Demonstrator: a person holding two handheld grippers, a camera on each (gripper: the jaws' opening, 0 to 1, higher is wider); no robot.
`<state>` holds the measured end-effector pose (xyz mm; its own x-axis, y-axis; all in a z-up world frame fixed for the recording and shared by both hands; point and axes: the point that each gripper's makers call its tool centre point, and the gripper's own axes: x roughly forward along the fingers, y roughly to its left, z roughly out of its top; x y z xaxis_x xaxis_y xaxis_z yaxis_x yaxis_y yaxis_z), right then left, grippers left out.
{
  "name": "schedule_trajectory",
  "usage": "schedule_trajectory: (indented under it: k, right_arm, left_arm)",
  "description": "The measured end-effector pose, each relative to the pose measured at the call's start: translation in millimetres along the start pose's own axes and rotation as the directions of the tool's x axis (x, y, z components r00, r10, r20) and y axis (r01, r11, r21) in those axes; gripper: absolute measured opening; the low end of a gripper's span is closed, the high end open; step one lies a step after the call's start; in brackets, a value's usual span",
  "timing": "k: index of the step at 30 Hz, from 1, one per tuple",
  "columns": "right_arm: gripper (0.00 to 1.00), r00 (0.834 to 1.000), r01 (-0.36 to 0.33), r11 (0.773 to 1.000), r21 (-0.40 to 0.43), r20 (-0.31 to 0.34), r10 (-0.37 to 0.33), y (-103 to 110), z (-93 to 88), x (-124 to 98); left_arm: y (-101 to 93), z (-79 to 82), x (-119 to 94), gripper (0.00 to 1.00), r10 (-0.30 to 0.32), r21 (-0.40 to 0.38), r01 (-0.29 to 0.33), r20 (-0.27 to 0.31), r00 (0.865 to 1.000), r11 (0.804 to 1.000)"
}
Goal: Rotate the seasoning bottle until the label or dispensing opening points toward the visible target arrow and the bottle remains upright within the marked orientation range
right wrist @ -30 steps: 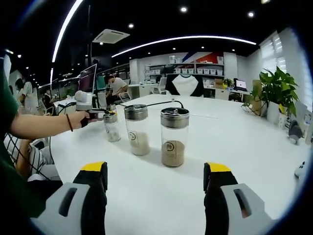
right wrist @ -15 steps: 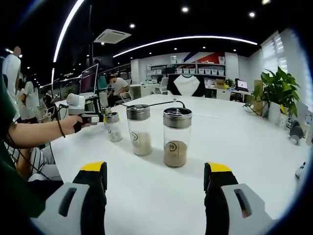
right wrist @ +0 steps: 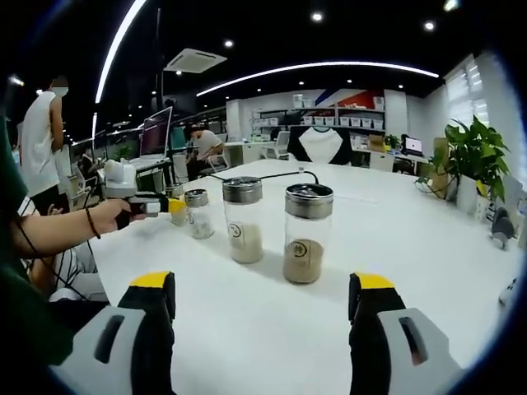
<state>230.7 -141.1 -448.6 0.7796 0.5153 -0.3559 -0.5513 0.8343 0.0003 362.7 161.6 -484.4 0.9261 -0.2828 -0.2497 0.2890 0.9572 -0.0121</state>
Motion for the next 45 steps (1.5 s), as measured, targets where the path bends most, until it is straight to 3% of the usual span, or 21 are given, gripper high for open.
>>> schedule_trajectory:
  k: [3, 12, 45]
  right_arm:
    - [0.93, 1.000, 0.015, 0.999, -0.048, -0.021, -0.016, 1, -1.9, 1]
    - [0.99, 0.999, 0.011, 0.999, -0.046, -0.033, -0.013, 0, -6.1, 2]
    - [0.99, 1.000, 0.028, 0.999, -0.018, -0.009, -0.028, -2, -0.7, 2]
  left_arm:
    - [-1.7, 0.0, -5, 0.35, 0.006, 0.002, -0.006, 0.001, 1.000, 1.000]
    - [-9.6, -2.7, -15, 0.35, 0.004, 0.001, -0.004, -0.003, 1.000, 1.000]
    - [-17.3, -7.2, -15, 0.34, -0.034, 0.007, 0.034, 0.009, 0.999, 0.999]
